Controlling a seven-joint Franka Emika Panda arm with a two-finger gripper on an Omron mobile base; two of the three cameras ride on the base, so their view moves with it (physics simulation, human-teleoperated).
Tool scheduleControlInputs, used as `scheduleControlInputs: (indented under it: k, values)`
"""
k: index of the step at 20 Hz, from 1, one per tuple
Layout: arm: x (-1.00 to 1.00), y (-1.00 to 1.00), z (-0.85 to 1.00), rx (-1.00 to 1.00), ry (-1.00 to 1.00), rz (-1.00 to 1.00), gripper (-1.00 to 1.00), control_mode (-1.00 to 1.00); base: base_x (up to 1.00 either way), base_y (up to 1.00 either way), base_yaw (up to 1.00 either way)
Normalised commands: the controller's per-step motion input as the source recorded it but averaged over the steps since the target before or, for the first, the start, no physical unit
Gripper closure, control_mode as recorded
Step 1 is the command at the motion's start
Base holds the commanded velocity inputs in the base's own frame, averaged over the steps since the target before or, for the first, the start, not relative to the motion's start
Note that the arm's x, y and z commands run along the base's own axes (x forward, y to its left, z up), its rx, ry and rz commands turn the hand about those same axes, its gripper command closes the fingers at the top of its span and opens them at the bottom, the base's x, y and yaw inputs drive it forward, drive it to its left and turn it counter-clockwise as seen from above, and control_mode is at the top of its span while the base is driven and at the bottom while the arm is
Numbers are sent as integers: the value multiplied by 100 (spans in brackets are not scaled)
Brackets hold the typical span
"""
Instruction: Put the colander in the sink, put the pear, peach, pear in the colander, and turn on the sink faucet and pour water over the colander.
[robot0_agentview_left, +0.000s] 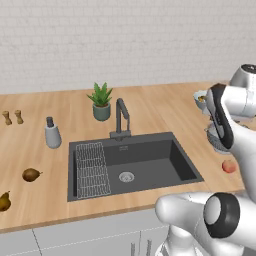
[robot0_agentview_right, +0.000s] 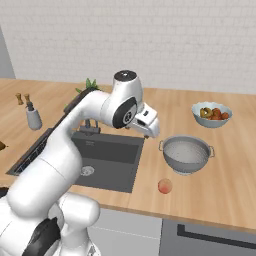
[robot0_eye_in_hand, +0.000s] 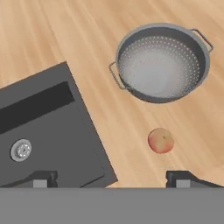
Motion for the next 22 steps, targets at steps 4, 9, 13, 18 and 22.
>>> scheduleControlInputs:
  k: [4, 9, 13, 18, 22]
  values:
    - [2, -100, -36, 0, 4, -36, -100, -100, 0, 0, 0]
    - [7, -100, -28, 0, 4, -29, -100, -100, 0, 0, 0]
    - [6, -94, -23, 7, 0, -19, -100, -100, 0, 0, 0]
    - [11, -60, -39, 10, 0, -5, -100, -100, 0, 0, 0]
    - [32, -28, -35, 13, -5, 0, -100, -100, 0, 0, 0]
